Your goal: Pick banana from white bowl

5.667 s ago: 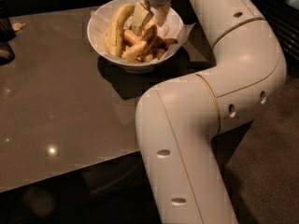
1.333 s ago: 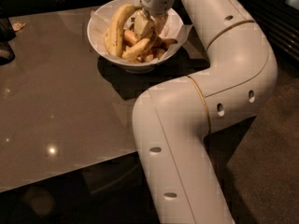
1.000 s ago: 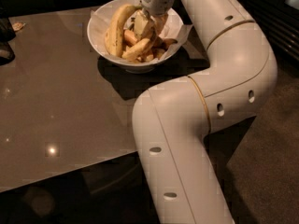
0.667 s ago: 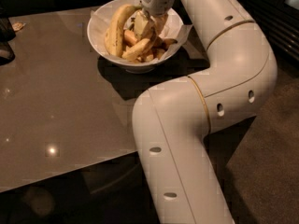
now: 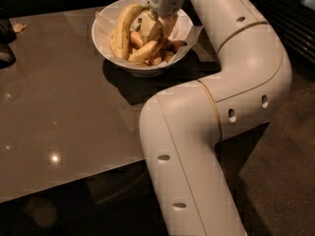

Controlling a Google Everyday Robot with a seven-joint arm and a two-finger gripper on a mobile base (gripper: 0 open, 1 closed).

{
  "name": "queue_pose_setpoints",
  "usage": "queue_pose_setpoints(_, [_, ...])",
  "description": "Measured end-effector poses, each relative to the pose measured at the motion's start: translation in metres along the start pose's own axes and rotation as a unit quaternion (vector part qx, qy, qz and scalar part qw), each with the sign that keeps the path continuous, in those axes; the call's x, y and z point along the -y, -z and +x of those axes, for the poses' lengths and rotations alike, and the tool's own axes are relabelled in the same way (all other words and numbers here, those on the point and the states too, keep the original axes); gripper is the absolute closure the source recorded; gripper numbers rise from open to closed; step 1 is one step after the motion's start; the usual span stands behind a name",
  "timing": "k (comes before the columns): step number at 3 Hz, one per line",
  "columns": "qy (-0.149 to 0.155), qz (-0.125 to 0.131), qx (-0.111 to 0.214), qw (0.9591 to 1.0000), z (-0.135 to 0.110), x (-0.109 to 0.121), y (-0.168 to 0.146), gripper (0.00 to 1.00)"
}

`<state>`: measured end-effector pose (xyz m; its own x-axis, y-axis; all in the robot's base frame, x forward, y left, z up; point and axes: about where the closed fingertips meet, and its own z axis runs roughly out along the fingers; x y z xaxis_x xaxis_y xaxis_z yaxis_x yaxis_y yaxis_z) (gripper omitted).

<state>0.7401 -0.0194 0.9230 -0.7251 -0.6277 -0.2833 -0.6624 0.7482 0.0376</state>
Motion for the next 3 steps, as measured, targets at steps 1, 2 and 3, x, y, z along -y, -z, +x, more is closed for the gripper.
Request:
queue_pose_setpoints(1, [0.000,0.006,0.018,0.9998,-0.0087,0.0027,-0.0089,0.00])
queue_pose_setpoints(2, [0.000,0.006,0.018,0.9998,-0.0088,0.0027,-0.0089,0.00])
queue_pose_setpoints(3, [0.000,0.006,0.018,0.9998,-0.0088,0.0027,-0.0089,0.16])
